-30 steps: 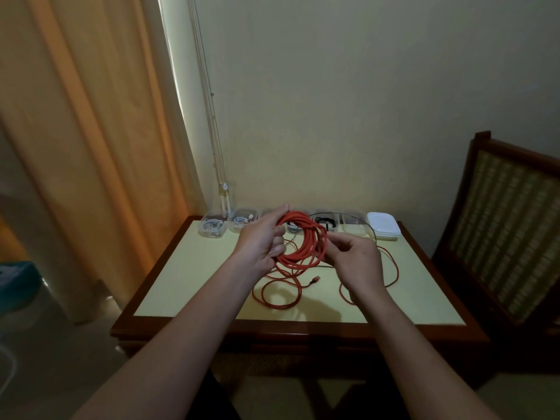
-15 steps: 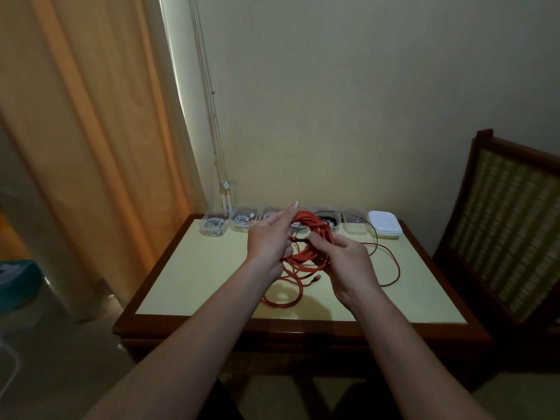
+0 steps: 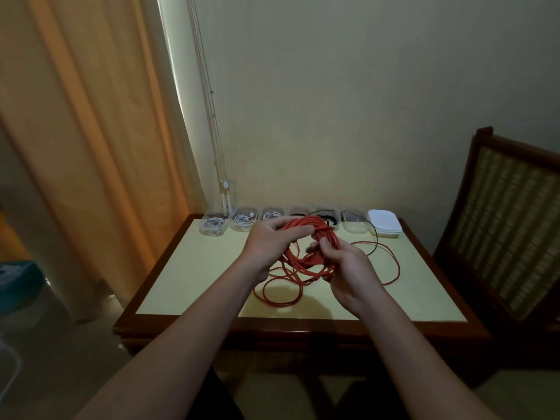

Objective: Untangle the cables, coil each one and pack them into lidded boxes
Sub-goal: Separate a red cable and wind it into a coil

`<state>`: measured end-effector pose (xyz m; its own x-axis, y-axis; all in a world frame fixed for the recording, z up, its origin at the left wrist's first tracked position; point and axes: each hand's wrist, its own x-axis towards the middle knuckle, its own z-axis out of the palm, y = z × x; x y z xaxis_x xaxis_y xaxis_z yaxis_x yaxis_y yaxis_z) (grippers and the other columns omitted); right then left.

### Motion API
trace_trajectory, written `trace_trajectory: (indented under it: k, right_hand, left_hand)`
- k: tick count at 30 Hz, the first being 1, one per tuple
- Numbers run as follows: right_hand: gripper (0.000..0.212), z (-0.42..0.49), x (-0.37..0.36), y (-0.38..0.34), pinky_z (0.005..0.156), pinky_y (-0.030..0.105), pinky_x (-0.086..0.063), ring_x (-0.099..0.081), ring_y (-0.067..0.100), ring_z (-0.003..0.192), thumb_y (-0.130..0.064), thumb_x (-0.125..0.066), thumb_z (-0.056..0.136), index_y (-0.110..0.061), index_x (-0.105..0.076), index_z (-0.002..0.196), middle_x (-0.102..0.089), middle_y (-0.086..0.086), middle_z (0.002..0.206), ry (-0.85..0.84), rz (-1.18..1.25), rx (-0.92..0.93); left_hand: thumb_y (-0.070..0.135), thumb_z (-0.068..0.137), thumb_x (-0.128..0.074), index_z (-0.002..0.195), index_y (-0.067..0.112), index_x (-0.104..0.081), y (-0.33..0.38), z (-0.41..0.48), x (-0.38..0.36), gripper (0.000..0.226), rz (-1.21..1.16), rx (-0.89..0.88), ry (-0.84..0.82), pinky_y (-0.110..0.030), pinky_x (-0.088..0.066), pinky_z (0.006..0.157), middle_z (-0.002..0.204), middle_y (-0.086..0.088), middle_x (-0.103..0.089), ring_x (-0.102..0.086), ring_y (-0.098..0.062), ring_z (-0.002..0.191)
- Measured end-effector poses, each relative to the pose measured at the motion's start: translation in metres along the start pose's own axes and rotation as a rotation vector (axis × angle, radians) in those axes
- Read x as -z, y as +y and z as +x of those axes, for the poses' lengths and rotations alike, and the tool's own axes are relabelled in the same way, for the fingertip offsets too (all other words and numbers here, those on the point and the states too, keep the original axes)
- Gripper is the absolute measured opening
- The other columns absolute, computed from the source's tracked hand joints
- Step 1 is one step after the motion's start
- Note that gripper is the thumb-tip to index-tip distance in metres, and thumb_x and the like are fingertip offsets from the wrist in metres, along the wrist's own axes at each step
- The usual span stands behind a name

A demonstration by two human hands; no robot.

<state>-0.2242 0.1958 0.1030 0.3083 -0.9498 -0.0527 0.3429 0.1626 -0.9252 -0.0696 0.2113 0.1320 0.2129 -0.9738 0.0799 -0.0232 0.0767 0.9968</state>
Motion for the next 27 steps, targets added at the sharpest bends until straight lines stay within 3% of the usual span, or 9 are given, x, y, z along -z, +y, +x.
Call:
trace_trajectory:
  k: [4,7,10,13,16,19,22,25,27]
  right_hand:
    - [0.032,0.001,0.007,0.005,0.061,0.028,-0.039,-0.048,0.013,0.064,-0.017,-0.051,0.102,0.0,-0.064,0.126,-0.052,0.0,0.073,-0.096,0.108,-0.088]
    - [0.036,0.0,0.006,0.011,0.066,0.03,-0.035,-0.041,0.012,0.063,-0.022,-0.06,0.097,-0.002,-0.066,0.126,-0.044,-0.001,0.068,-0.135,0.093,-0.107]
    - [0.027,-0.003,0.007,0.013,0.073,0.034,-0.049,-0.061,0.018,0.075,-0.018,-0.07,0.092,-0.01,-0.07,0.118,-0.067,0.003,0.08,-0.145,-0.105,-0.059]
    - [0.018,-0.004,0.008,0.015,0.07,0.033,-0.053,-0.068,0.013,0.078,-0.028,-0.078,0.087,-0.025,-0.07,0.103,-0.072,-0.003,0.083,-0.01,-0.584,0.149]
    - [0.031,-0.004,0.006,0.017,0.06,0.03,-0.048,-0.063,0.011,0.071,-0.041,-0.082,0.081,-0.026,-0.056,0.089,-0.064,-0.008,0.08,0.237,-0.909,0.294]
    - [0.041,-0.012,-0.001,0.011,0.053,0.03,-0.035,-0.06,0.017,0.07,-0.057,-0.063,0.092,-0.016,-0.059,0.086,-0.061,-0.002,0.074,0.301,-1.32,0.352]
    - [0.058,-0.014,-0.009,0.011,0.06,0.032,-0.037,-0.061,0.025,0.076,-0.061,-0.035,0.102,-0.015,-0.067,0.086,-0.064,0.005,0.08,0.231,-1.756,0.335]
    - [0.056,-0.013,-0.011,0.009,0.065,0.038,-0.043,-0.055,0.025,0.067,-0.054,-0.035,0.105,-0.022,-0.053,0.063,-0.057,0.005,0.066,0.026,-1.598,0.325]
    - [0.054,-0.014,-0.01,0.007,0.062,0.037,-0.04,-0.047,0.019,0.056,-0.042,-0.041,0.106,-0.021,-0.04,0.057,-0.047,0.002,0.054,-0.121,-1.338,0.213]
  left_hand:
    - [0.011,0.085,-0.074,0.103,0.005,-0.071,-0.003,0.004,0.004,0.019,-0.182,0.241,-0.186,-0.019,-0.047,0.051,0.062,0.004,-0.057,-0.053,-0.008,0.054]
    - [0.005,0.092,-0.061,0.093,0.006,-0.061,0.001,0.003,0.006,0.002,-0.372,0.444,-0.328,-0.019,-0.048,0.047,0.057,0.004,-0.044,-0.047,-0.005,0.042]
    - [0.009,0.094,-0.058,0.092,0.011,-0.058,0.001,0.003,0.003,0.003,-0.361,0.445,-0.376,-0.015,-0.032,0.039,0.053,0.007,-0.034,-0.031,-0.002,0.037]
    - [0.031,0.091,-0.071,0.092,0.013,-0.064,-0.001,0.003,-0.003,0.02,-0.229,0.351,-0.24,-0.017,-0.021,0.036,0.052,0.008,-0.029,-0.022,-0.004,0.039]
    - [0.043,0.083,-0.077,0.095,0.009,-0.071,-0.004,0.004,-0.006,0.036,-0.119,0.241,-0.077,-0.02,-0.02,0.039,0.053,0.006,-0.035,-0.024,-0.008,0.042]
    - [0.044,0.079,-0.081,0.092,0.013,-0.078,-0.006,0.005,-0.005,0.034,-0.051,0.169,0.041,-0.025,-0.022,0.045,0.051,0.007,-0.041,-0.027,-0.011,0.041]
    - [0.041,0.076,-0.084,0.085,0.02,-0.081,-0.007,0.007,-0.004,0.024,0.042,0.103,0.131,-0.021,-0.029,0.045,0.054,0.011,-0.058,-0.038,-0.009,0.043]
    - [0.041,0.072,-0.087,0.083,0.02,-0.081,-0.011,0.011,0.001,0.024,0.096,0.075,0.216,-0.02,-0.042,0.058,0.074,0.011,-0.074,-0.06,0.004,0.062]
    - [0.043,0.067,-0.089,0.078,0.017,-0.081,-0.018,0.015,0.006,0.029,0.107,0.105,0.262,-0.024,-0.046,0.068,0.072,0.009,-0.074,-0.064,-0.002,0.073]
